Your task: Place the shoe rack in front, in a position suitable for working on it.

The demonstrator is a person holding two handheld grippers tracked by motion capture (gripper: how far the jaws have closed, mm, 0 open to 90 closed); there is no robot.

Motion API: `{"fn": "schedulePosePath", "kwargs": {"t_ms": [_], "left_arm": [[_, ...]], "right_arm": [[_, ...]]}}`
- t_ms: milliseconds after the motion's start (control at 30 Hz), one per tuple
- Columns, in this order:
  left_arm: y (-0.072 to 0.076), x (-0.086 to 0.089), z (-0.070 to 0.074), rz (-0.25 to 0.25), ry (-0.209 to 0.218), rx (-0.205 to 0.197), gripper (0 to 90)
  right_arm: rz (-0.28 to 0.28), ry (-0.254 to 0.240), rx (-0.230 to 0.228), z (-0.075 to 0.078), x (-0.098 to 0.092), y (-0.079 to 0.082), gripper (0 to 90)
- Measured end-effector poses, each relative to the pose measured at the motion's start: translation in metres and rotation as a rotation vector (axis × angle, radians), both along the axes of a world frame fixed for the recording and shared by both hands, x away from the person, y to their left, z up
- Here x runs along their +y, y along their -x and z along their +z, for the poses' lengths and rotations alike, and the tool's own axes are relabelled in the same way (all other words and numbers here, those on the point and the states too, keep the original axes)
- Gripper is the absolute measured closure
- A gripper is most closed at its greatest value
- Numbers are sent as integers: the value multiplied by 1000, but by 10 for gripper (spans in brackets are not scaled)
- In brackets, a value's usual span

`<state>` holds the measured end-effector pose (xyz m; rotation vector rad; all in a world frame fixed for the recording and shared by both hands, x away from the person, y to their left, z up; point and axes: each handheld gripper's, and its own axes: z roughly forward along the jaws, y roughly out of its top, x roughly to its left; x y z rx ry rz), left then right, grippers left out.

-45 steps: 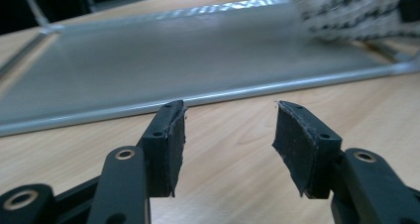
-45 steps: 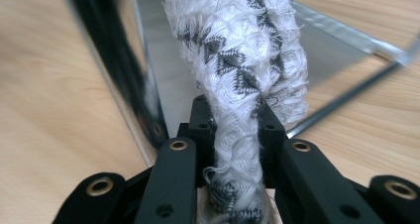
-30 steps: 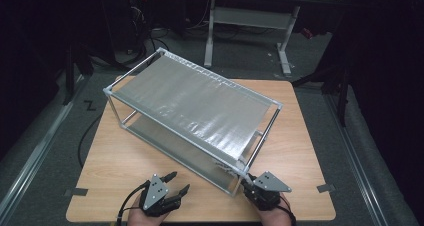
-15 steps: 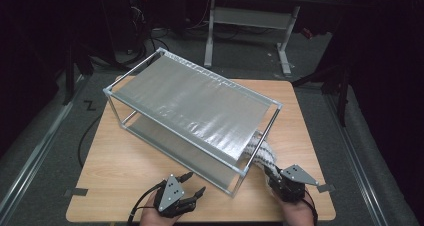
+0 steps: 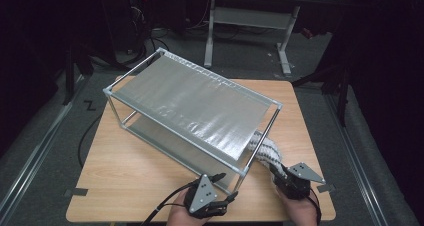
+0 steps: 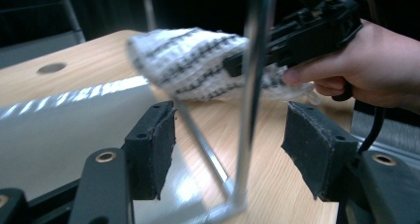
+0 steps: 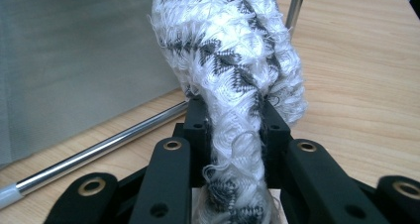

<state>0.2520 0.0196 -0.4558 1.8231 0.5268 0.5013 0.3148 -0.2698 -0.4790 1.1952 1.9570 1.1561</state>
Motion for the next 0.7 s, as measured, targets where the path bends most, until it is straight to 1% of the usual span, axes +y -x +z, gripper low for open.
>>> {"fn": "schedulePosePath", "kwargs": {"t_ms": [33, 67, 133, 167, 200, 300, 367, 433, 467, 533, 600, 667, 700], "left_arm": [[-1, -5, 1, 2, 1, -7, 394], [-3, -8, 2, 1, 7, -1, 418], [-7, -12, 3, -15, 43, 32, 454], [-8, -13, 3, -26, 63, 41, 481], [-8, -13, 3, -31, 68, 39, 513], [-8, -12, 5, -31, 55, 15, 637], [-8, -12, 6, -43, 52, 7, 723], [-4, -10, 7, -35, 58, -17, 785], [-3, -9, 7, -35, 59, -12, 801], [-1, -6, 7, -41, 56, -15, 804], [3, -2, 7, -40, 51, -19, 805], [5, 3, 8, -42, 48, -20, 806], [7, 6, 8, -41, 42, -25, 806]], "right_arm": [[-1, 4, -2, 0, 0, 0, 736], [2, 7, -8, 1, 1, 0, 742], [1, 18, -27, 4, 2, 0, 751], [4, 16, -28, 6, 3, 0, 754], [9, 14, -31, 8, 4, -2, 756], [11, 30, -59, 18, 9, -8, 757], [7, 38, -75, 23, 14, -16, 756], [14, 61, -75, 25, 23, -28, 751], [22, 72, -63, 25, 28, -36, 751], [36, 79, -18, 20, 38, -50, 751], [43, 117, 23, 11, 49, -62, 752], [48, 169, 62, 2, 56, -70, 752], [45, 185, 84, -3, 59, -73, 752]]}}
